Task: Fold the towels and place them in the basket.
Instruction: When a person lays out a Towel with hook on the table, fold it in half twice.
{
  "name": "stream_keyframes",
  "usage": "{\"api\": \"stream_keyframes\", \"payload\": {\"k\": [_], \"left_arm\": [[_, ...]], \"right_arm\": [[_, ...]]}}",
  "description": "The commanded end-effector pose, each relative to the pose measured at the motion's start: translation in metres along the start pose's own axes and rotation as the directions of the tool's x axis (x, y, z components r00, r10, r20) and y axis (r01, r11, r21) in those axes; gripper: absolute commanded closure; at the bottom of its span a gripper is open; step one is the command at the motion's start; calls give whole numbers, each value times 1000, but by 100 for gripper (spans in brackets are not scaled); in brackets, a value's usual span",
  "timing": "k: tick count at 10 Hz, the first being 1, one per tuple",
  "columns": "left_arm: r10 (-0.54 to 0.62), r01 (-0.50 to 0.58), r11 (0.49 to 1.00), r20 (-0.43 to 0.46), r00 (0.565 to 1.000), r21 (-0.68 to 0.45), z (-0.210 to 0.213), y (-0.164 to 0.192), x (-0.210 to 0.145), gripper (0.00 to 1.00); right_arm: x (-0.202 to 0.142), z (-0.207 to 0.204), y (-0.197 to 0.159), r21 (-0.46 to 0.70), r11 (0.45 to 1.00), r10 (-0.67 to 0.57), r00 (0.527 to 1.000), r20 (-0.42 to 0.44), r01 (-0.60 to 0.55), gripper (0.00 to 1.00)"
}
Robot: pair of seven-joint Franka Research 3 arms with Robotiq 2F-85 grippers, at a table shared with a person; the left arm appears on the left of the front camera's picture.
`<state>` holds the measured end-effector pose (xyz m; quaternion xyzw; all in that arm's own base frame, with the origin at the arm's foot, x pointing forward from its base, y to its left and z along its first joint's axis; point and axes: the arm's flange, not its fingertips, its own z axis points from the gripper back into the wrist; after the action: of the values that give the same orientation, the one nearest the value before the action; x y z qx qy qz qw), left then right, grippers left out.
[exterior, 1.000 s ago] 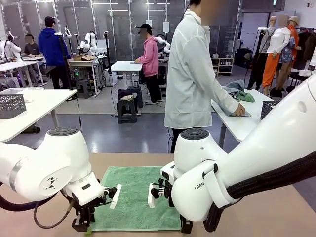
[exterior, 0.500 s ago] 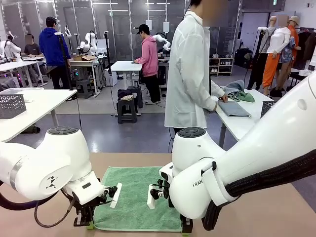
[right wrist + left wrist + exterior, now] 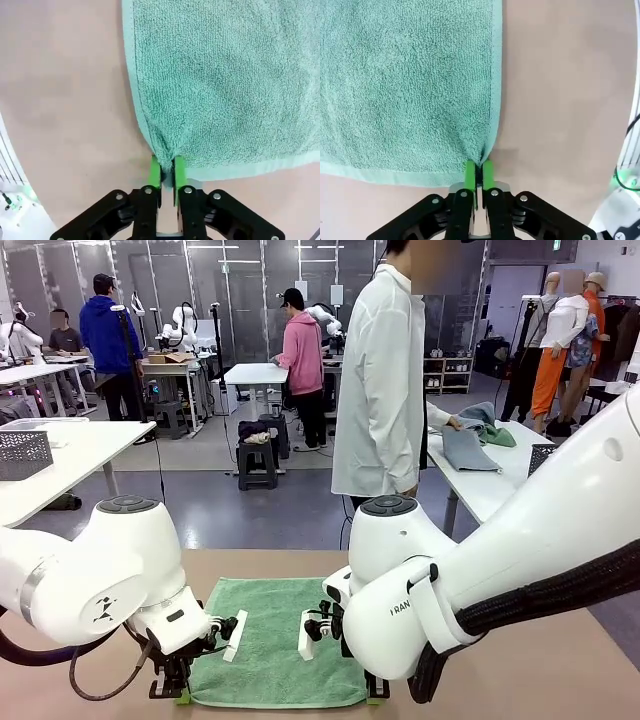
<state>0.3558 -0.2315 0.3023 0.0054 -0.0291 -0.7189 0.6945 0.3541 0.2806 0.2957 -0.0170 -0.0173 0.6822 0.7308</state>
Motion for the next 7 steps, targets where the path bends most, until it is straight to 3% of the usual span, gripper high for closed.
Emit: {"api": "stream_keyframes", "payload": {"k": [1, 6, 7], "left_arm": [[-9, 9, 1000, -29, 1000, -2, -3, -11, -5, 100], [-2, 2, 1000, -1, 1000, 0, 0, 0, 0, 100], [-5, 5, 1000, -5, 1000, 4, 0, 0, 1, 93]], "right_arm": [[-3, 3, 1, 19, 1000, 17, 1000, 2, -17, 100], [0, 0, 0, 0, 1000, 4, 1000, 0, -4, 100], [0, 1, 0, -1, 1000, 4, 1000, 1, -4, 93]]}}
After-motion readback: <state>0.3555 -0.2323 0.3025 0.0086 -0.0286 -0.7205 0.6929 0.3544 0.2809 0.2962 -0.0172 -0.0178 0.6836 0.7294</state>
